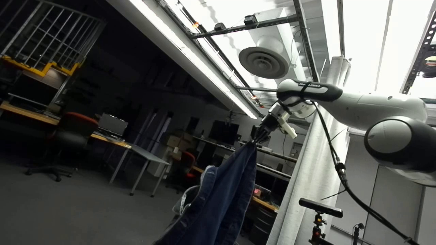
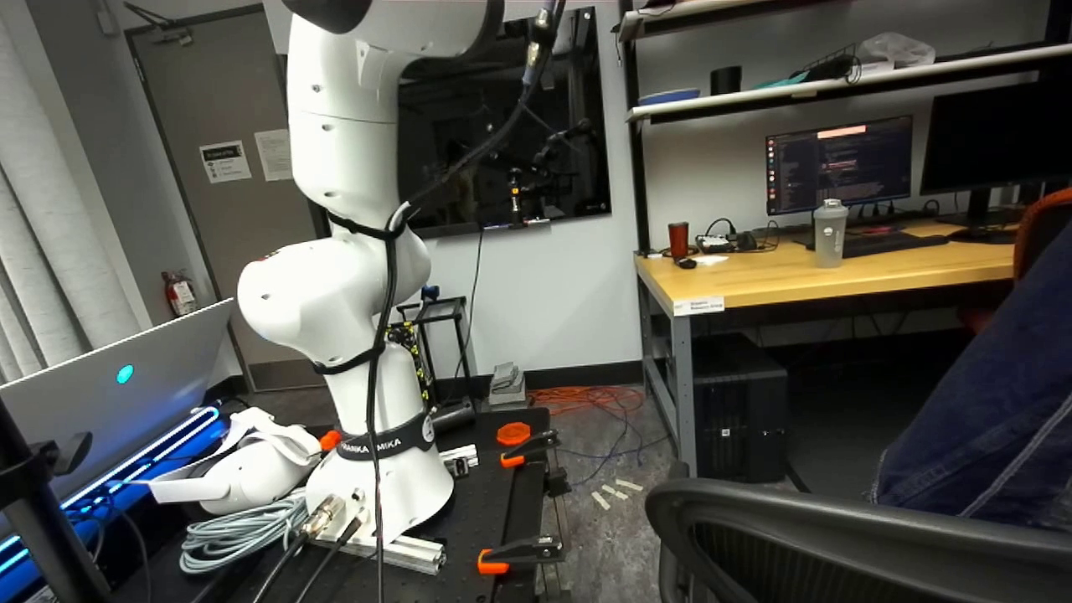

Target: Pick the denim jacket and place it on the back of the chair

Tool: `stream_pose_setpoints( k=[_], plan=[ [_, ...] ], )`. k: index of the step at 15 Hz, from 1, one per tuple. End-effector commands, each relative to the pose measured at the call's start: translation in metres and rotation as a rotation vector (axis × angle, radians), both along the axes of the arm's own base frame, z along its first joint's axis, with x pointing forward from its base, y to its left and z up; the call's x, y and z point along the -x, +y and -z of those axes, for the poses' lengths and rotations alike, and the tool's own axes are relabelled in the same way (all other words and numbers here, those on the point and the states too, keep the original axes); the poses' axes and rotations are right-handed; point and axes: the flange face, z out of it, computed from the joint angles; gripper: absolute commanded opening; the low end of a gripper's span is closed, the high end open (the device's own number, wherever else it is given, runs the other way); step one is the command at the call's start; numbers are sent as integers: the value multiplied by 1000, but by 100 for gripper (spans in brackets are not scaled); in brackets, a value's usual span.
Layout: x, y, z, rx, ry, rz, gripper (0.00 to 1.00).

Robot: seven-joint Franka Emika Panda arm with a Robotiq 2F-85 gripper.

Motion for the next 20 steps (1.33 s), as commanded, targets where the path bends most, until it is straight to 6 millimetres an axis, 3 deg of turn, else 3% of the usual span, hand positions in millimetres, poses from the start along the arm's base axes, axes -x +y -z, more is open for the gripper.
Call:
stream_pose_setpoints(
  k=[1, 4, 6, 8, 10, 13, 15, 17, 20],
  plan=[
    [54, -9, -73, -39, -118, 21, 2],
    [98, -29, -112, -45, -176, 70, 2],
    [112, -48, -116, -29, -171, 109, 2],
    [106, -70, -95, -6, -130, 145, 2],
    [85, -86, -56, 33, -58, 167, 2],
    [49, -95, 8, 75, 71, 162, 2],
    [32, -95, 40, 73, 122, 147, 2],
    [22, -96, 61, 62, 153, 140, 2],
    [22, -100, 69, 46, 159, 150, 2]
  ],
)
